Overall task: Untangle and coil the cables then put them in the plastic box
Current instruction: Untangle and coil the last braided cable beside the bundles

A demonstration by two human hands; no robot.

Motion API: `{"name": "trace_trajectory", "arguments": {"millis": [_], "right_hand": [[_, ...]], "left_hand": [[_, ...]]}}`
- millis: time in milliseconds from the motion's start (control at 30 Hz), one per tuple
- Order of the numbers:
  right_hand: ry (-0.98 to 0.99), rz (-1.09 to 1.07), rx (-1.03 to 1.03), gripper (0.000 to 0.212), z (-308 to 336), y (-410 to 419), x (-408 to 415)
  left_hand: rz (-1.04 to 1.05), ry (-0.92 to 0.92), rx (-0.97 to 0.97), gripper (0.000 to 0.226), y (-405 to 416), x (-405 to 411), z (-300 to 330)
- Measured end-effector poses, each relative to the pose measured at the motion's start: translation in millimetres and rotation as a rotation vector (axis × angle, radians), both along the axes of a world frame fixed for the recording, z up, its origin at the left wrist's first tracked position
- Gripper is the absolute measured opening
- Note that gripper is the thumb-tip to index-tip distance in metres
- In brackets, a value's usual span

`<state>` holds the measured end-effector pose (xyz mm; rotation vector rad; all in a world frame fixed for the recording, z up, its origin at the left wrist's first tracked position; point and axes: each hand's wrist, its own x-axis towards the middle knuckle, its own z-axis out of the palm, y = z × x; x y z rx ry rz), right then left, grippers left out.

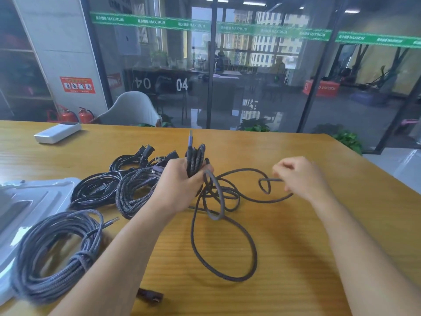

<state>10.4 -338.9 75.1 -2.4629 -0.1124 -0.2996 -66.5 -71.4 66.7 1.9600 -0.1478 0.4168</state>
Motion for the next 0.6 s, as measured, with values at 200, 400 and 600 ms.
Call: {"name": "trace_trajectory", "arguments": {"millis": [200, 400, 600], "right_hand": [[-0.026, 0.682, -0.084, 0.037, -8.0, 57.1, -32.9], [0.024, 0.5, 0.111, 0.029, -9.6, 47.6, -14.7], [0.1, -0.113, 0.334, 0.041, -25.8, -15.1, 36.8]], "left_hand": [[-0.105, -0.031, 0.094, 0.049, -4.0, -1.2, -1.1], [-0.115, -0.035, 0.114, 0.047, -5.7, -0.5, -2.7], [-0.045, -0.035, 0.052, 0.041, 0.2, -1.4, 0.1]]}}
